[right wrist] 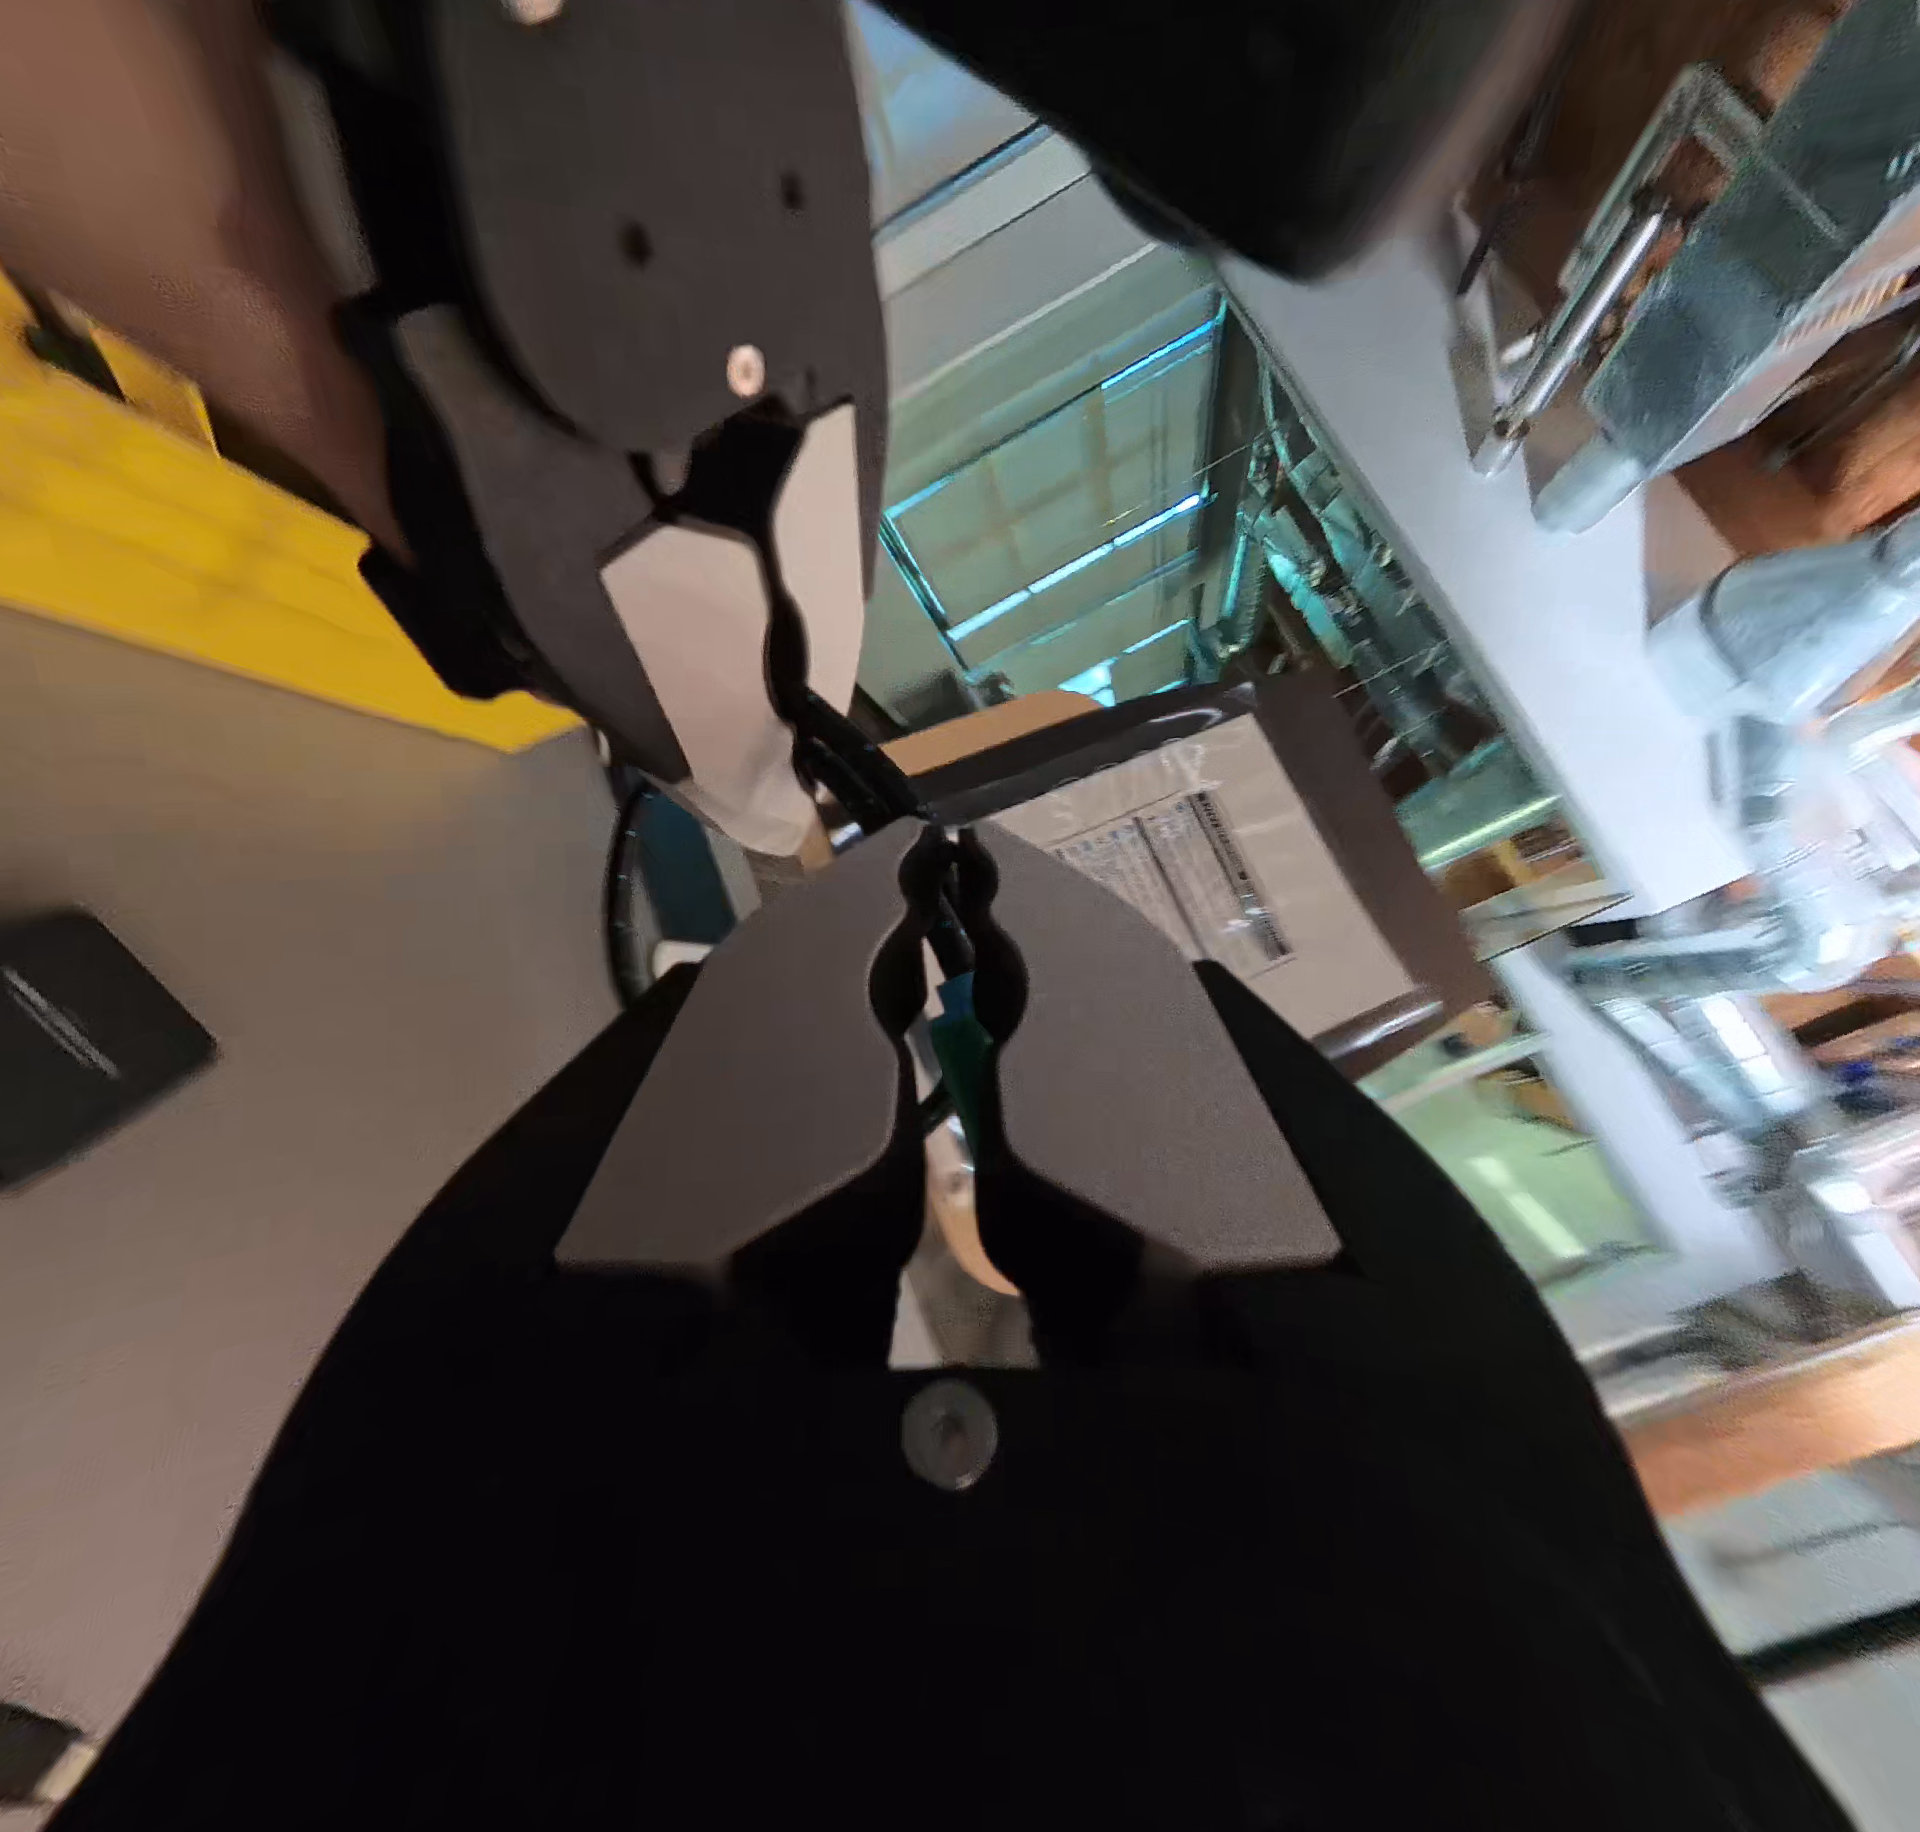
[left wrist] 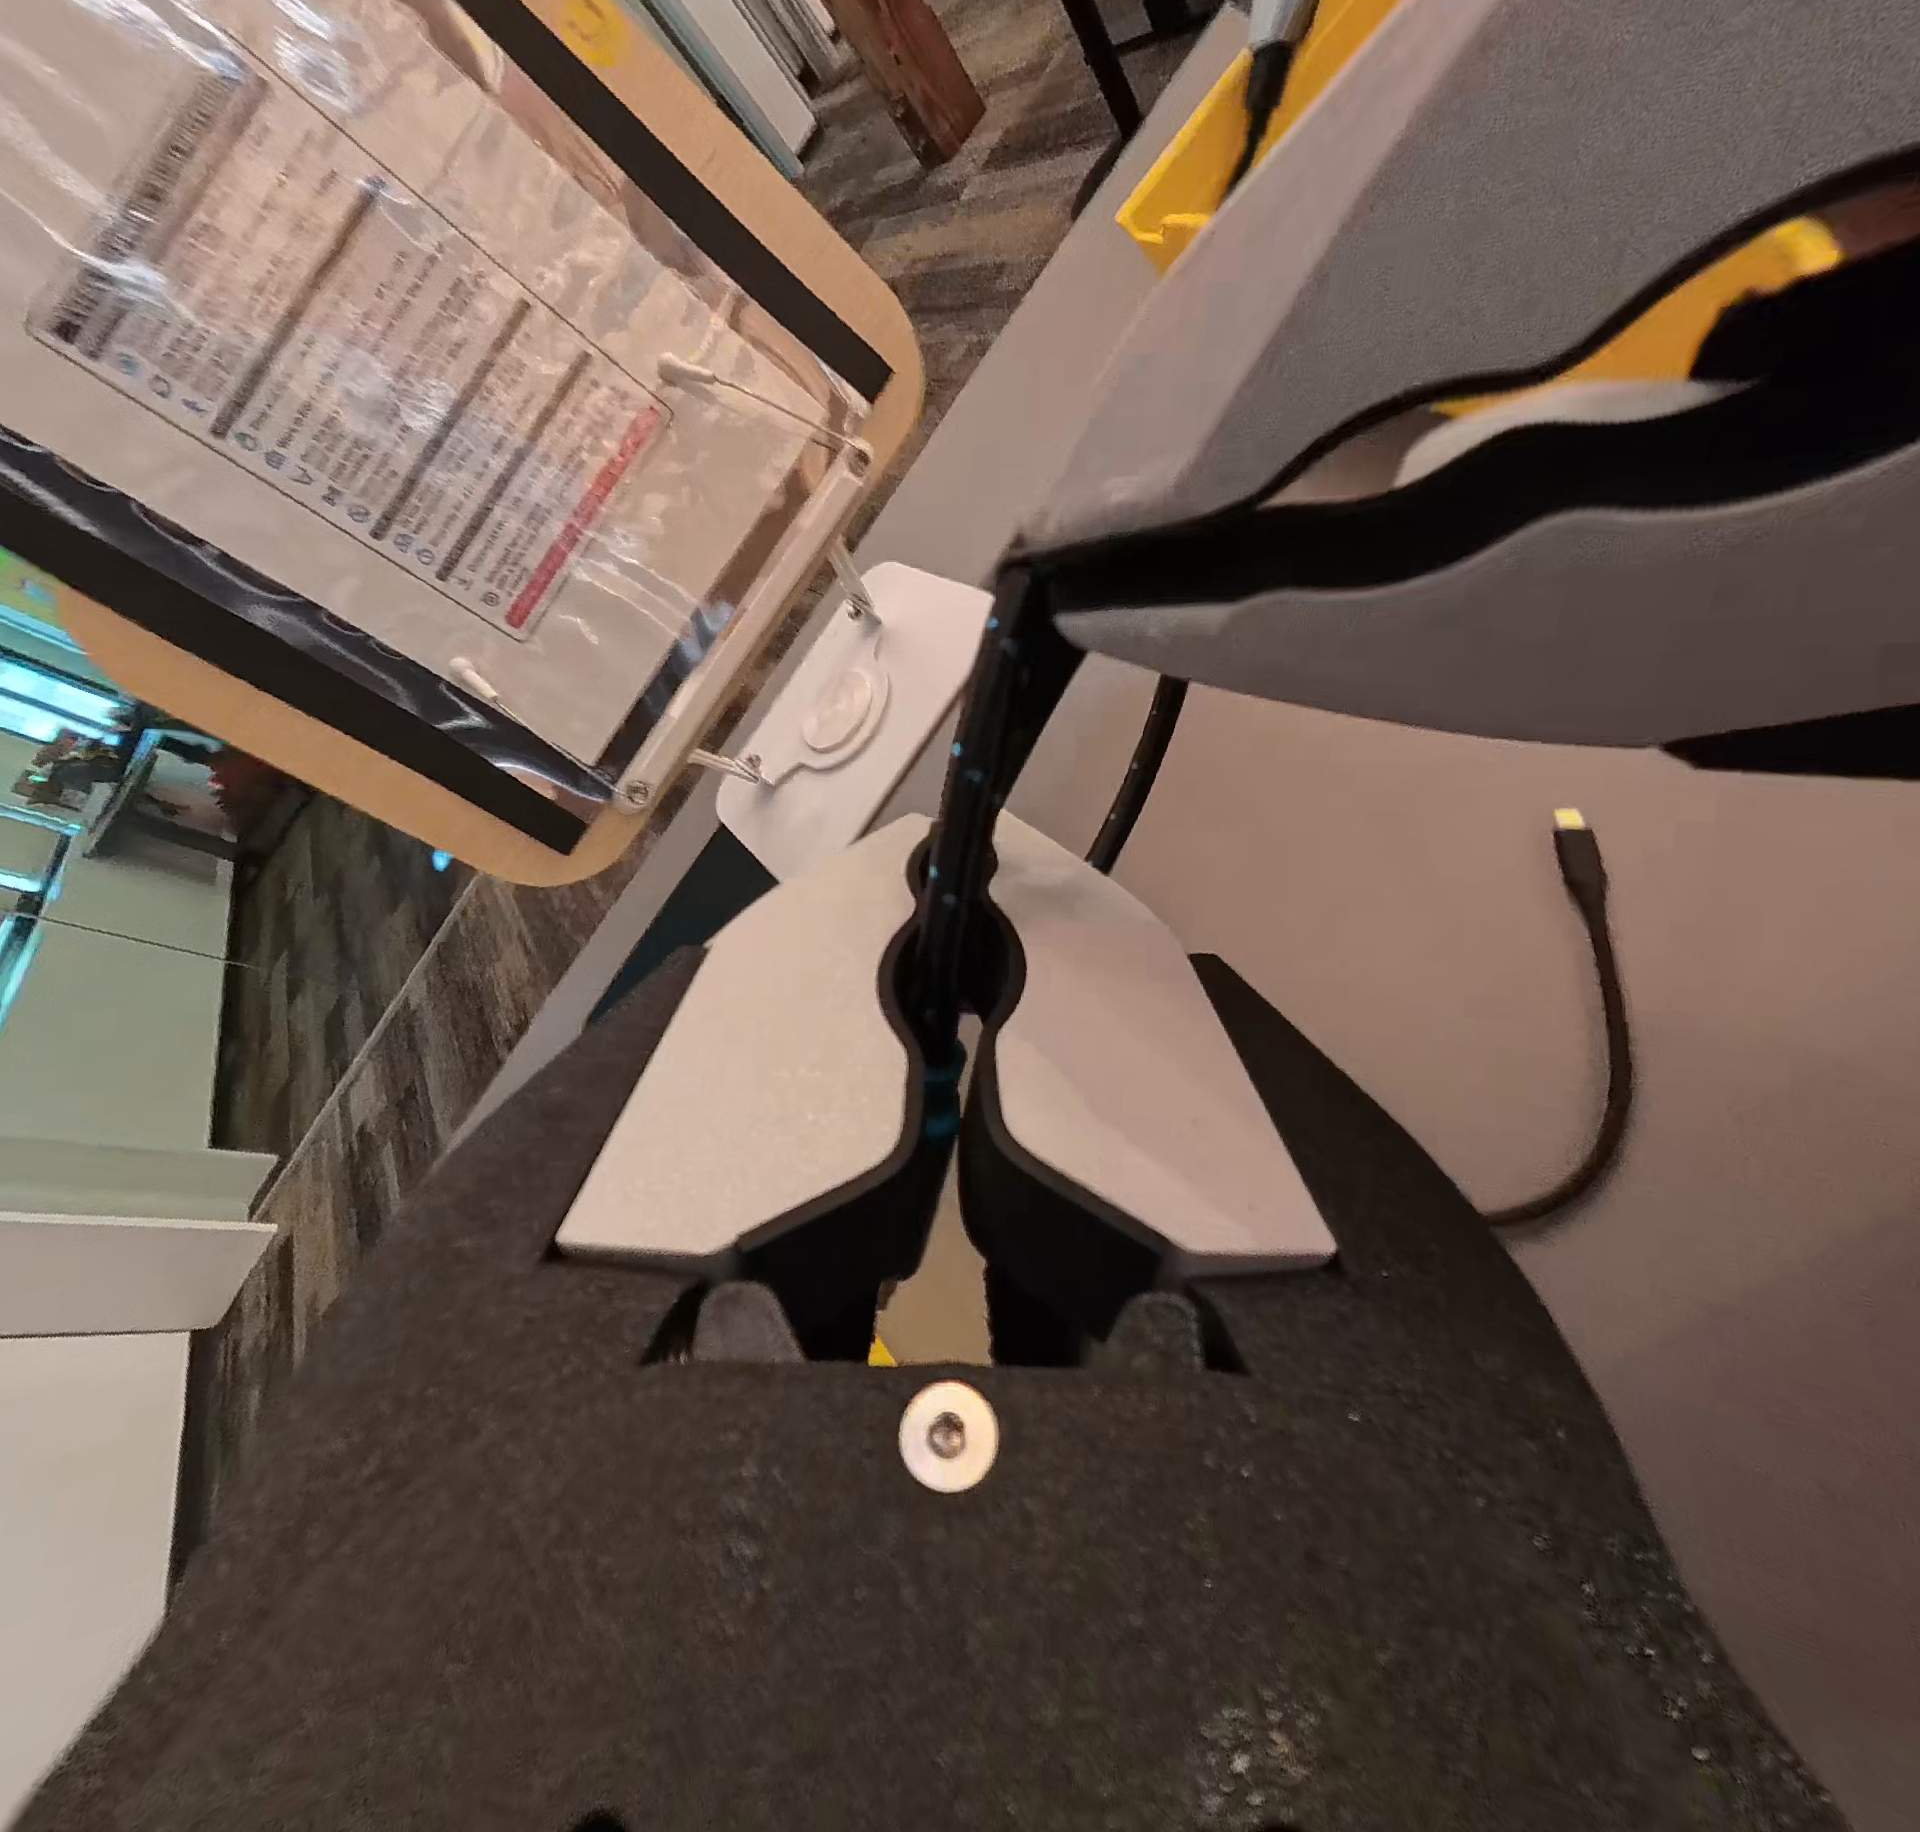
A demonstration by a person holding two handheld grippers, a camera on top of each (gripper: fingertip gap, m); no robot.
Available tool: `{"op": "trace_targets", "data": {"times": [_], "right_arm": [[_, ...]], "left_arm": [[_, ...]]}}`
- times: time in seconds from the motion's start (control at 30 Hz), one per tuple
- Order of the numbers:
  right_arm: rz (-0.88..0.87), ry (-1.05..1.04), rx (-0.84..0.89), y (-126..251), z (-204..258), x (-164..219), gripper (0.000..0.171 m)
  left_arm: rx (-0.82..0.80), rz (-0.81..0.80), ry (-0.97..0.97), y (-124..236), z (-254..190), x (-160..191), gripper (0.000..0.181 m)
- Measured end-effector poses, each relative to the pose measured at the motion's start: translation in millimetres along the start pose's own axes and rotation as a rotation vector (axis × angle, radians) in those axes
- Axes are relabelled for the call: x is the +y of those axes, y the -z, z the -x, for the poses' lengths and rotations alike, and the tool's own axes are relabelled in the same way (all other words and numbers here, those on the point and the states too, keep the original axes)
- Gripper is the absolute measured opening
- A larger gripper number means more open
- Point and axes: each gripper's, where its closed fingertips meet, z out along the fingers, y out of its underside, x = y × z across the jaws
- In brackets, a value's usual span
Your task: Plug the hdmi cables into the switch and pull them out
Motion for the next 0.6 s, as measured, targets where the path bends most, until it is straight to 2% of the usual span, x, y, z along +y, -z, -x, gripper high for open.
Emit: {"op": "trace_targets", "data": {"times": [0.07, 0.2, 0.37, 0.47, 0.6], "right_arm": [[-0.059, -0.19, 0.004, 0, -7, -3, 0.002], [-0.258, -0.75, -0.083, 3, -19, -8, 0.002], [-0.429, -1.253, -0.2, 8, -32, -6, 0.002], [-0.512, -1.491, -0.31, 8, -37, -2, 0.0], [-0.488, -1.609, -0.433, 1, -31, 9, 0.0]], "left_arm": [[-0.054, -0.036, -0.012, 4, 8, -6, 0.001], [-0.117, -0.132, -0.011, 8, 16, -19, 0.001], [-0.276, -0.262, -0.048, 12, 24, -36, 0.001], [-0.36, -0.308, -0.085, 15, 25, -42, 0.0], [-0.305, -0.251, -0.066, 6, 20, -35, 0.0]]}}
